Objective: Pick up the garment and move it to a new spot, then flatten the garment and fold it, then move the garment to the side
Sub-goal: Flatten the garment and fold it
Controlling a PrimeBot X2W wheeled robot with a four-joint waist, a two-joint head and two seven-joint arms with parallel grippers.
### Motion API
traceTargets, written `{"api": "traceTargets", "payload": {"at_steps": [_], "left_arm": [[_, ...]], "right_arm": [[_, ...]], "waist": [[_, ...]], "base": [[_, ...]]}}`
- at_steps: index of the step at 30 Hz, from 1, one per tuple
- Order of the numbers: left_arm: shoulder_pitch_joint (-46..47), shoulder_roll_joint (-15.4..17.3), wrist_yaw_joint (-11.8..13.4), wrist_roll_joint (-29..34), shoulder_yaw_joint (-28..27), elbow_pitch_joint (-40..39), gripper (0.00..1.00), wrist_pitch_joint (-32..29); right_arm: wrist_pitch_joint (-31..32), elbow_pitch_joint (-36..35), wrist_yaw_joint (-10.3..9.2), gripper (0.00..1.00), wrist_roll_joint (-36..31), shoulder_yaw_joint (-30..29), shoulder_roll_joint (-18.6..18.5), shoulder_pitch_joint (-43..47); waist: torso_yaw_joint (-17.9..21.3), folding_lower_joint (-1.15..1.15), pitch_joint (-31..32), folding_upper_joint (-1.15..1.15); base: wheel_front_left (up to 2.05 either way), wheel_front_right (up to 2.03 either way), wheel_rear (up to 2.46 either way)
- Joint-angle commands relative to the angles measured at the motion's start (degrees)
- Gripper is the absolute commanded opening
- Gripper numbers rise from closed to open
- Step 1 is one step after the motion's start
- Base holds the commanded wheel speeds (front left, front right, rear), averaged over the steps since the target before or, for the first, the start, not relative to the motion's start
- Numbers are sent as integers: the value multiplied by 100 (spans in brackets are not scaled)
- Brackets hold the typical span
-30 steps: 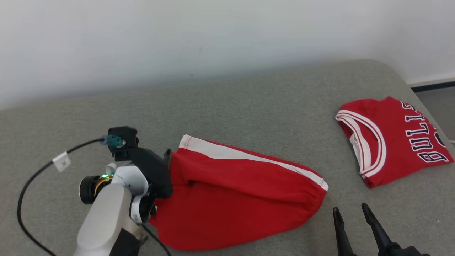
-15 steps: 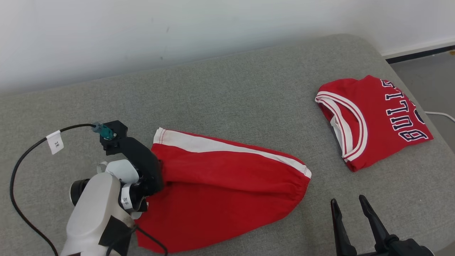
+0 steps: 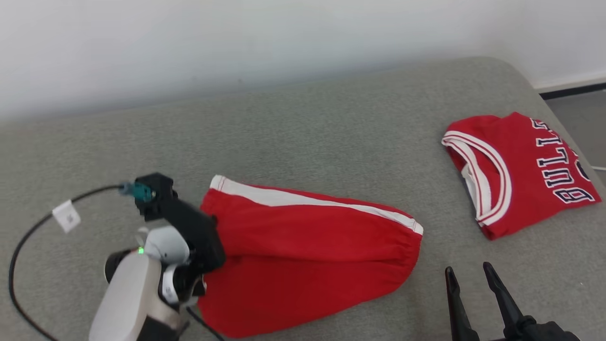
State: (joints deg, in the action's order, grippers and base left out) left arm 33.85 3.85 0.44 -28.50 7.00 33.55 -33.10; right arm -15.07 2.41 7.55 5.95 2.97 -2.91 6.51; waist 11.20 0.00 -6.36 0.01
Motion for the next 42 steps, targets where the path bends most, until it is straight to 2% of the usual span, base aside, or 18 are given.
{"api": "traceTargets", "payload": {"at_steps": [1, 5, 10, 16, 17, 18, 19, 23, 28, 34, 36, 40, 42], "left_arm": [[-320, -17, -33, -137, -41, -217, 0, 100], [-1047, -60, -17, -322, -38, -1070, 0, 346], [-2070, -84, 141, -506, 135, -2091, 0, 518], [-2803, -91, 410, -567, 330, -2413, 0, 709], [-2844, -92, 354, -538, 387, -2412, 20, 771], [-2897, -97, 338, -539, 409, -2387, 77, 861], [-2943, -92, 364, -543, 369, -2344, 100, 990], [-2982, -70, 237, -505, 367, -2250, 100, 1385], [-3116, -52, 3, -412, 253, -2209, 100, 2257], [-3362, 110, -236, 102, 82, -2130, 100, 4195], [-3443, 171, -319, 295, 81, -1997, 100, 4607], [-3569, 215, -403, 670, -57, -1950, 100, 4821], [-3657, 196, -440, 907, -234, -2177, 100, 4830]], "right_arm": [[-7, -22, -13, 100, -44, -11, 3, 77], [-6, -31, -13, 100, -83, -60, 2, 166], [12, -66, -13, 100, -130, -59, 2, 183], [38, -68, -13, 100, -138, -23, 2, 148], [46, -62, -13, 100, -134, -17, 2, 146], [51, -56, -13, 100, -132, -12, 2, 148], [56, -50, -13, 100, -129, -8, 2, 147], [72, -47, -13, 100, -114, -7, 2, 147], [60, -76, -13, 100, -86, -191, 1, 203], [38, 47, -13, 100, -125, -547, 2, 228], [22, 129, -13, 100, -64, -694, 2, 200], [-5, 327, -13, 100, -8, -857, 3, 172], [-7, 426, -13, 100, 2, -899, 3, 178]], "waist": [[-187, 0, 97, -1], [-437, 0, 170, -1], [-693, 0, 229, -1], [-863, 0, 272, -1], [-874, 0, 284, -1], [-882, 0, 297, -1], [-883, 0, 308, -1], [-884, 0, 338, -1], [-886, 0, 368, -1], [-969, 0, 430, -1], [-1019, 0, 462, -1], [-1130, 0, 551, -1], [-1181, 0, 602, -1]], "base": [[0, 0, 0], [0, 0, 0], [0, 0, 0], [0, 0, 0], [0, 0, 0], [0, 0, 0], [0, 0, 0], [0, 0, 0], [0, 0, 0], [0, 0, 0], [0, 0, 0], [0, 0, 0], [0, 0, 0]]}}
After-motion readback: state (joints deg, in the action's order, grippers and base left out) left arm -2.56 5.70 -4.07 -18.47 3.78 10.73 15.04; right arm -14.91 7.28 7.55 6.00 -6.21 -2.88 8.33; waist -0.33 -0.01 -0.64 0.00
